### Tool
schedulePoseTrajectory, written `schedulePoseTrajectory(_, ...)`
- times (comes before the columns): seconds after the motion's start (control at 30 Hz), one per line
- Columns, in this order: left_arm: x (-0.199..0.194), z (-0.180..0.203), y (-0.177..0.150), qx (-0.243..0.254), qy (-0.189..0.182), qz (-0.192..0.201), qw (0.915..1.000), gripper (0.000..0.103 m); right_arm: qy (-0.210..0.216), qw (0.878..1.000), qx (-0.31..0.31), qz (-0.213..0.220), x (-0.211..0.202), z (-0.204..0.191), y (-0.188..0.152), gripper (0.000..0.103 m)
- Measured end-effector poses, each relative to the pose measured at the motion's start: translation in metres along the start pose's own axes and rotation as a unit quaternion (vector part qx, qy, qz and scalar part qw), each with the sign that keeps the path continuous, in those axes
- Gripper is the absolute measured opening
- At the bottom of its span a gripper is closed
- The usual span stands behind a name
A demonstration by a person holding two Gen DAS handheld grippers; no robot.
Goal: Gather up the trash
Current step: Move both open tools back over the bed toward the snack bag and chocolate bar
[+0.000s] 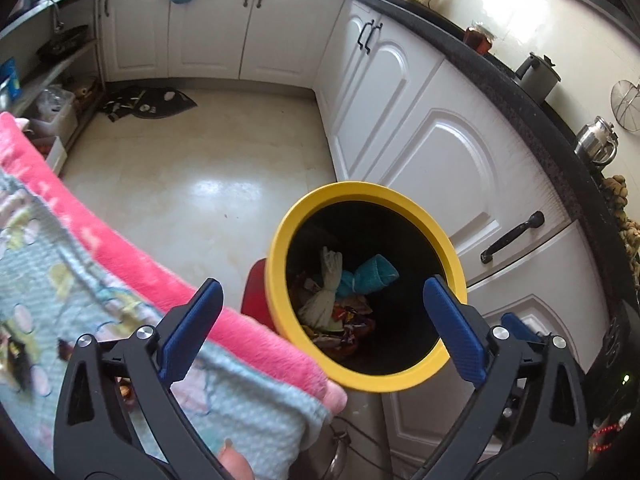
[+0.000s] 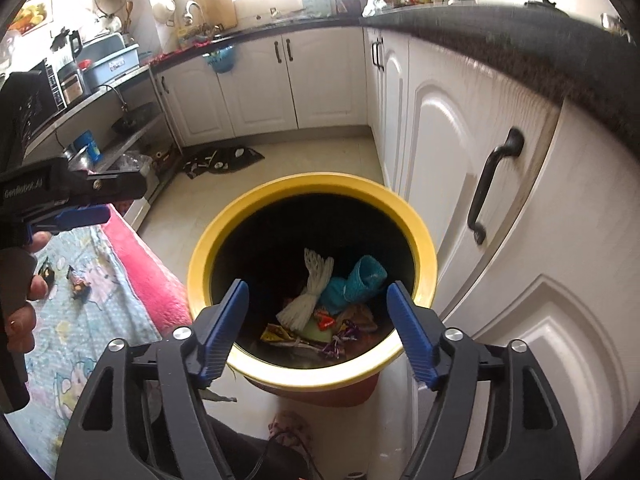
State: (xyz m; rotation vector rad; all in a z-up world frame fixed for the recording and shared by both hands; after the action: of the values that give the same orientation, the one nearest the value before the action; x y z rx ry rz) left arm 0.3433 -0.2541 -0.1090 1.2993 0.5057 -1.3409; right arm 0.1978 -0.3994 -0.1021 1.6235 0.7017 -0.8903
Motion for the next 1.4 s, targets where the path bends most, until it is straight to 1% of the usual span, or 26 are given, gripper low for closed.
schedulePoseTrajectory(0.17,-0.024,-0.009,-0.011,0.000,0.005,0.021,0.9998,0.092,-0.002,1.000,-0.002,0.017,-0.016,-0.005,0.000,0.077)
schedulePoseTrajectory(0.3,-0.046,-0.018,-0.019,-0.001,0.012,0.045,0.9989,0.092,0.000,0.999,-0.005,0.032,-0.029,-0.010,0.001,0.078)
schedulePoseTrajectory(0.43,-0.068,-0.028,-0.028,-0.007,0.016,0.066,0.9977,0.092,0.003,0.999,-0.010,0.045,-0.041,-0.019,0.001,0.082)
schedulePoseTrajectory(0.53,-0.084,-0.039,-0.037,-0.014,0.026,0.083,0.9961,0.092,0.005,0.998,-0.015,0.053,-0.049,-0.026,0.001,0.084)
schedulePoseTrajectory(0.67,-0.099,-0.053,-0.047,-0.028,0.025,0.093,0.9950,0.092,0.012,0.998,-0.024,0.060,-0.057,-0.039,0.000,0.085)
schedulePoseTrajectory(0.77,-0.108,-0.064,-0.057,-0.032,0.039,0.099,0.9938,0.092,0.018,0.997,-0.033,0.064,-0.062,-0.047,-0.001,0.085)
schedulePoseTrajectory(0.87,-0.114,-0.073,-0.064,-0.042,0.042,0.104,0.9928,0.092,0.026,0.996,-0.047,0.068,-0.065,-0.059,-0.001,0.085)
schedulePoseTrajectory(1.03,-0.128,-0.093,-0.076,-0.058,0.055,0.117,0.9900,0.092,0.039,0.994,-0.076,0.073,-0.071,-0.084,-0.003,0.085)
schedulePoseTrajectory(1.4,-0.152,-0.117,-0.099,-0.072,0.077,0.133,0.9855,0.092,0.068,0.986,-0.133,0.074,-0.078,-0.137,-0.011,0.086)
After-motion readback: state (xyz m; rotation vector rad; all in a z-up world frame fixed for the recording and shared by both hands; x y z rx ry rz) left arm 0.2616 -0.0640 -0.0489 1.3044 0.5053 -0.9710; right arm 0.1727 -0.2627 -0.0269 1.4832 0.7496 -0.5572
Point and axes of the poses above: each gripper's, at about its wrist camera, not at the fingertips, and x roughly the way its jaws point, z to its right, y to its top, the point moved 9 cm from there along x, roughly the way its jaws point, and after that the axes turned 11 degrees about -z, right-handed, at the moved point
